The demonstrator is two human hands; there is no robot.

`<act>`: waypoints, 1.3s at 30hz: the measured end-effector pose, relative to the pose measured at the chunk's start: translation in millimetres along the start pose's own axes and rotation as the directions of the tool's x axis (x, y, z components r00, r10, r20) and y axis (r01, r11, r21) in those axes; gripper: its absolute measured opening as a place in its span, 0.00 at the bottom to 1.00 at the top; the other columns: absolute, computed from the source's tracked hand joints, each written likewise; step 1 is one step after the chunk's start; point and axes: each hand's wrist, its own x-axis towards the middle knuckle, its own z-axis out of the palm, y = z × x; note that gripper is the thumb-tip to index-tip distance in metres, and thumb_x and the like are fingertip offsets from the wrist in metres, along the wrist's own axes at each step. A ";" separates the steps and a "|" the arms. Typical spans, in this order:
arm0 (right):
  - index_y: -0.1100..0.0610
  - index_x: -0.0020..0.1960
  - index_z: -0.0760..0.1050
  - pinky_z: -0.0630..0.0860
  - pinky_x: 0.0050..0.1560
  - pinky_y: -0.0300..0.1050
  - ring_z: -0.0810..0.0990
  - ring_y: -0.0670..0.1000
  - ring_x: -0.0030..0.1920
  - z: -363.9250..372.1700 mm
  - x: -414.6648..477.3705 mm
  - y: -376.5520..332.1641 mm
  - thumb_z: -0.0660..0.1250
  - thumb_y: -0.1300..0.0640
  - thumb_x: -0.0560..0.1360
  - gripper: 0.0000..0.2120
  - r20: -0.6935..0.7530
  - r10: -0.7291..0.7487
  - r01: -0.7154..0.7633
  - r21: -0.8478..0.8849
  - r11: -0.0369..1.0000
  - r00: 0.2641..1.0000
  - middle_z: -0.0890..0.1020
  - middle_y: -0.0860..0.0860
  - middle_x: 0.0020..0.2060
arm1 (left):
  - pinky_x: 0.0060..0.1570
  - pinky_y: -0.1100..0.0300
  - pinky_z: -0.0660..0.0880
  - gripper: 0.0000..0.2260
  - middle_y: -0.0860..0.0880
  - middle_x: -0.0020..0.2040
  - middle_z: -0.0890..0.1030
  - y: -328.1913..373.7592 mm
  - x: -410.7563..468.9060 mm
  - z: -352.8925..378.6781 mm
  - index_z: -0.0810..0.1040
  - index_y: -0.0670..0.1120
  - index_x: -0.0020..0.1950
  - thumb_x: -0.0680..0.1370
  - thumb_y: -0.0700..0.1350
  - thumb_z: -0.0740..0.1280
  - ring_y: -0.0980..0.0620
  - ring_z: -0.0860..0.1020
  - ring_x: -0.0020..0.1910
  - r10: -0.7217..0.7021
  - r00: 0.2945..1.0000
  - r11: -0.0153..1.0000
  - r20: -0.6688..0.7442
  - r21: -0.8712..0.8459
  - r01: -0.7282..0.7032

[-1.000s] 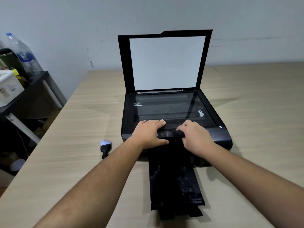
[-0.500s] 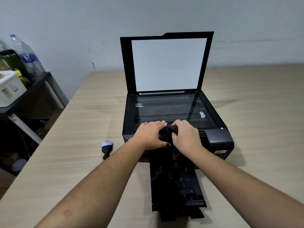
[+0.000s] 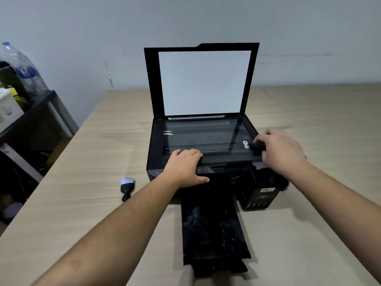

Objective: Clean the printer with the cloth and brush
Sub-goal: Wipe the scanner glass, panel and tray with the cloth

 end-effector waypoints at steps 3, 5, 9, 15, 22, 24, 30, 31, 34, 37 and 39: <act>0.49 0.56 0.77 0.73 0.54 0.47 0.74 0.56 0.56 22.3 -15.9 -14.8 0.63 0.64 0.70 0.17 0.113 -0.229 0.230 0.005 0.973 0.967 0.75 0.51 0.56 | 0.75 0.50 0.53 0.35 0.54 0.76 0.62 18.6 6.0 4.7 0.62 0.50 0.75 0.72 0.64 0.65 0.53 0.62 0.74 0.025 0.999 1.000 -0.029 0.011 -0.025; 0.49 0.58 0.75 0.73 0.54 0.48 0.73 0.55 0.55 35.2 -24.4 -17.5 0.61 0.62 0.72 0.17 0.206 -0.295 0.319 -0.098 0.943 0.933 0.73 0.50 0.57 | 0.74 0.51 0.55 0.34 0.54 0.76 0.63 22.2 8.6 5.9 0.62 0.50 0.74 0.73 0.63 0.65 0.54 0.63 0.74 0.020 0.999 1.000 -0.026 0.016 -0.019; 0.50 0.59 0.73 0.71 0.53 0.49 0.73 0.57 0.54 28.8 -8.9 -1.4 0.60 0.62 0.73 0.17 0.242 -0.230 0.294 -0.277 0.915 0.943 0.72 0.53 0.57 | 0.73 0.51 0.55 0.33 0.54 0.74 0.66 20.8 14.7 4.8 0.63 0.51 0.74 0.73 0.62 0.66 0.54 0.65 0.73 0.010 1.000 1.000 0.013 0.021 -0.010; 0.49 0.58 0.74 0.73 0.55 0.51 0.73 0.57 0.55 35.1 -8.7 5.0 0.59 0.64 0.72 0.18 0.331 -0.190 0.239 -0.114 0.964 0.925 0.72 0.52 0.57 | 0.74 0.50 0.54 0.32 0.54 0.74 0.66 21.2 13.6 3.9 0.64 0.51 0.74 0.73 0.61 0.66 0.54 0.65 0.72 0.001 1.000 1.000 0.006 0.014 -0.001; 0.52 0.59 0.72 0.68 0.54 0.48 0.72 0.57 0.56 35.2 -22.8 -8.5 0.58 0.63 0.73 0.16 0.212 -0.191 0.259 -0.369 0.892 0.958 0.72 0.53 0.58 | 0.74 0.50 0.53 0.32 0.54 0.74 0.66 23.0 13.5 3.9 0.64 0.51 0.74 0.73 0.61 0.66 0.54 0.65 0.72 -0.009 1.000 1.000 0.016 0.010 0.009; 0.53 0.59 0.73 0.68 0.54 0.48 0.72 0.57 0.57 32.9 -19.7 -15.3 0.57 0.62 0.74 0.15 0.216 -0.167 0.248 -0.431 0.868 0.962 0.71 0.55 0.59 | 0.74 0.50 0.53 0.32 0.54 0.73 0.67 23.2 13.1 3.8 0.64 0.51 0.74 0.73 0.61 0.66 0.54 0.66 0.72 -0.006 1.000 1.000 0.017 0.016 0.005; 0.52 0.58 0.76 0.73 0.50 0.48 0.77 0.59 0.55 0.8 18.7 0.4 0.63 0.60 0.72 0.15 0.123 0.058 -0.016 -0.318 0.948 0.991 0.75 0.56 0.55 | 0.74 0.49 0.52 0.33 0.55 0.75 0.64 21.1 12.3 3.2 0.62 0.52 0.75 0.74 0.61 0.66 0.54 0.63 0.74 -0.006 0.999 1.000 0.039 0.014 0.006; 0.52 0.58 0.76 0.72 0.49 0.48 0.76 0.60 0.54 -0.7 20.3 5.8 0.64 0.61 0.71 0.16 0.062 0.070 -0.053 -0.240 0.969 0.996 0.75 0.56 0.55 | 0.74 0.49 0.52 0.33 0.55 0.75 0.64 20.6 13.1 3.3 0.62 0.52 0.75 0.74 0.61 0.66 0.54 0.63 0.74 -0.008 0.999 1.000 0.036 0.007 0.008; 0.50 0.58 0.77 0.71 0.54 0.48 0.73 0.58 0.57 11.9 5.5 3.5 0.63 0.64 0.70 0.18 0.067 -0.092 0.093 -0.011 0.996 0.993 0.74 0.53 0.57 | 0.74 0.49 0.52 0.33 0.55 0.76 0.64 19.6 14.3 3.7 0.61 0.52 0.75 0.74 0.61 0.66 0.55 0.62 0.74 -0.012 0.999 1.000 0.039 -0.001 0.012; 0.47 0.59 0.76 0.70 0.56 0.46 0.72 0.55 0.57 37.0 -10.3 2.8 0.61 0.63 0.71 0.19 0.222 -0.254 0.271 -0.050 0.961 0.941 0.73 0.50 0.58 | 0.75 0.49 0.52 0.33 0.55 0.76 0.63 19.6 14.0 4.6 0.61 0.52 0.75 0.74 0.61 0.65 0.55 0.62 0.74 -0.007 0.999 1.000 0.046 0.004 0.007; 0.46 0.58 0.76 0.69 0.55 0.45 0.72 0.55 0.55 38.6 -8.1 12.8 0.61 0.63 0.71 0.20 0.214 -0.243 0.269 -0.097 0.958 0.946 0.74 0.49 0.57 | 0.75 0.49 0.52 0.33 0.55 0.76 0.62 18.7 14.5 4.2 0.60 0.52 0.76 0.74 0.61 0.65 0.55 0.62 0.74 -0.003 0.999 1.000 0.045 0.005 0.002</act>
